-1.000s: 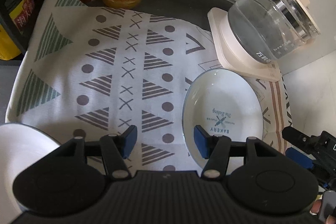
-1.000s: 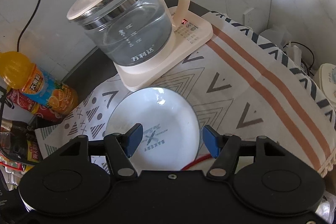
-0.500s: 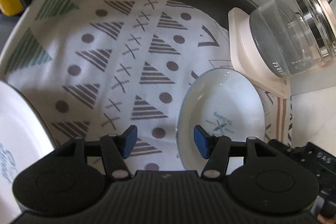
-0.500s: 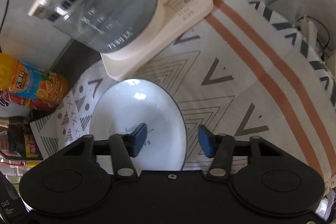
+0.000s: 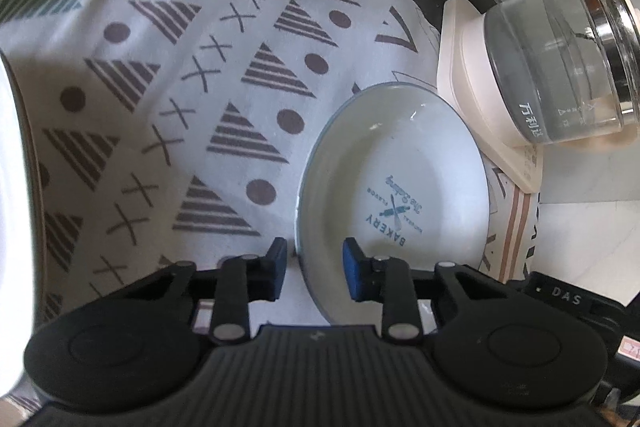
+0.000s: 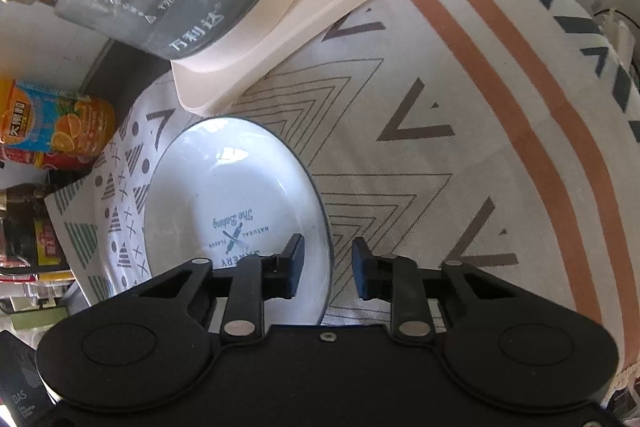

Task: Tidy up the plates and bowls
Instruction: 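Close both grippers on the rim of the 'BAKERY' plate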

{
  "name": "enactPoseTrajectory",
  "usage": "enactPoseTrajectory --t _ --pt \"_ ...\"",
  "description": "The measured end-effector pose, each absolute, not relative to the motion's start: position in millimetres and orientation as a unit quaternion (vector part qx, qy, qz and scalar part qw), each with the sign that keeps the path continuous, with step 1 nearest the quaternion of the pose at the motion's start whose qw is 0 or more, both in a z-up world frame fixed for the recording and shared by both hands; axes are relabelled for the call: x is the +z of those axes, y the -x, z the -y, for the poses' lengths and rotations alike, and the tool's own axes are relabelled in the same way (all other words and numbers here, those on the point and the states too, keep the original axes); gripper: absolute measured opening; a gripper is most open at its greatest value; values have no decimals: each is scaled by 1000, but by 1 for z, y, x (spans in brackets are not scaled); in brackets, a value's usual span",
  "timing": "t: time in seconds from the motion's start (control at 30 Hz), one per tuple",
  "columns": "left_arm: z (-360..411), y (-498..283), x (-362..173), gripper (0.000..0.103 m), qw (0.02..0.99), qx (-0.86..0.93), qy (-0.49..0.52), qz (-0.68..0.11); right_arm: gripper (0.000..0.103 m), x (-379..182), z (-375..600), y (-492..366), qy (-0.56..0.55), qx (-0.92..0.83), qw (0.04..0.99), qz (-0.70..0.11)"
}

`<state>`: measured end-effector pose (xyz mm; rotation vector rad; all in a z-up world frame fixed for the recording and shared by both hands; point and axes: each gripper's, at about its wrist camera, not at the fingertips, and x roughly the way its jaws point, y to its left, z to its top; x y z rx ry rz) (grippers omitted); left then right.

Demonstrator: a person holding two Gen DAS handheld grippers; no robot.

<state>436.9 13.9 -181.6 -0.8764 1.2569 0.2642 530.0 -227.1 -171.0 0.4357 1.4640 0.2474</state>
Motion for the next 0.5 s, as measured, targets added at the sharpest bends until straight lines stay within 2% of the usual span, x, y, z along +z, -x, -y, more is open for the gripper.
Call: enactPoseTrajectory --t 0.23,0.5 --pt "-11 -432 -186 18 709 133 411 -557 21 -179 221 -543 -188 134 694 -682" --pt "-8 -429 -189 15 704 148 427 -547 17 -189 220 -552 -192 138 675 -699"
